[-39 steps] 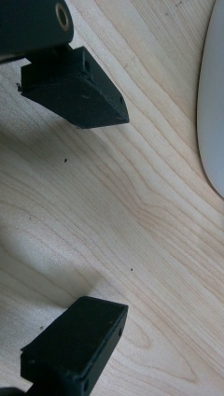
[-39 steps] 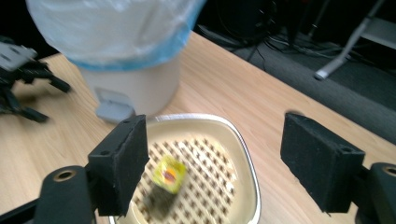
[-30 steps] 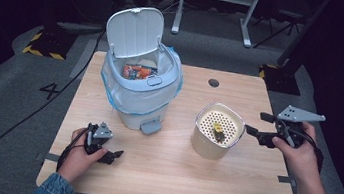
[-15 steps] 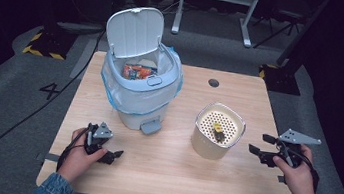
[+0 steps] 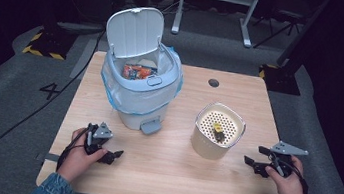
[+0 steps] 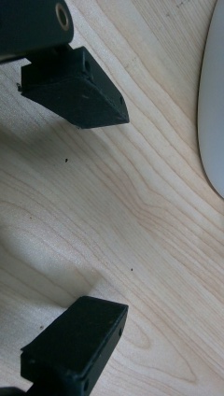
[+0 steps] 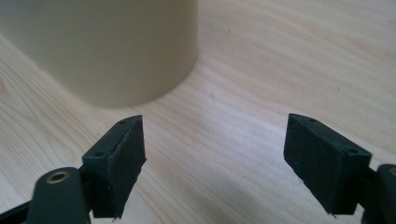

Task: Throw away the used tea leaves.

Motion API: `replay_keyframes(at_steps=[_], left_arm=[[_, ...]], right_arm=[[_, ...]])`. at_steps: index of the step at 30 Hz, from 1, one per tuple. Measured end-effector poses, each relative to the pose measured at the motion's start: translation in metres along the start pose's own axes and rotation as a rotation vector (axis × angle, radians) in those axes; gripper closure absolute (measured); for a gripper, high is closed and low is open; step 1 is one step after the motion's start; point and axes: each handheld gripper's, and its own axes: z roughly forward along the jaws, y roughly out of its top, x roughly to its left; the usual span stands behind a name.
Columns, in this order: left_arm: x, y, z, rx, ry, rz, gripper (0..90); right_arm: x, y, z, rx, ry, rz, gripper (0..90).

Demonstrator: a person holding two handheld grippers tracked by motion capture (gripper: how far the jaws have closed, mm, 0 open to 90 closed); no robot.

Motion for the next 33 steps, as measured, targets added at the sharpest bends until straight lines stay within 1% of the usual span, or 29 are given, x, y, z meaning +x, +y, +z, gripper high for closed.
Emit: replay_keyframes(at_steps=[1,2,7,10,13,14,15,17,20,29,31,32,33], left_arm=[[0.000,0.000,0.000,0.000,0.000,0.000,9.7],[0.000,0.000,0.000,0.000,-0.001,-0.003,9.7],[0.000,0.000,0.000,0.001,0.003,0.003,9.7],[0.000,0.000,0.000,0.001,0.002,0.003,9.7],[0.000,0.000,0.000,0.001,0.003,0.003,9.7],[0.000,0.000,0.000,0.001,0.002,0.003,9.7],[0.000,0.000,0.000,0.001,0.003,0.001,9.7],[0.000,0.000,0.000,0.001,0.002,-0.003,9.7],[0.000,0.000,0.000,0.002,0.005,0.000,9.6],[-0.002,0.000,-0.001,-0.004,0.017,-0.021,10.3],[-0.003,-0.001,-0.002,-0.012,0.022,-0.020,13.5],[-0.003,-0.001,-0.003,-0.011,0.023,-0.022,16.9],[-0.003,0.000,-0.004,-0.011,0.032,-0.011,19.2]], right_arm=[[0.002,-0.002,0.003,0.022,-0.007,-0.011,21.0],[0.003,-0.004,0.005,0.029,-0.007,-0.018,20.8],[0.007,-0.010,0.013,0.030,-0.023,-0.029,18.9],[0.008,-0.013,0.016,0.037,-0.036,-0.025,16.5],[0.009,-0.017,0.020,0.052,-0.059,-0.027,15.9],[0.010,-0.019,0.022,0.064,-0.063,-0.030,16.0],[0.010,-0.021,0.025,0.077,-0.063,-0.035,14.3],[0.010,-0.025,0.028,0.046,-0.065,0.022,12.5],[0.010,-0.025,0.028,0.043,-0.069,0.024,12.4],[0.010,-0.025,0.028,0.043,-0.069,0.023,12.4],[0.010,-0.025,0.028,0.043,-0.069,0.024,12.4],[0.010,-0.025,0.028,0.043,-0.069,0.024,12.4],[0.010,-0.025,0.028,0.043,-0.069,0.024,12.4]])
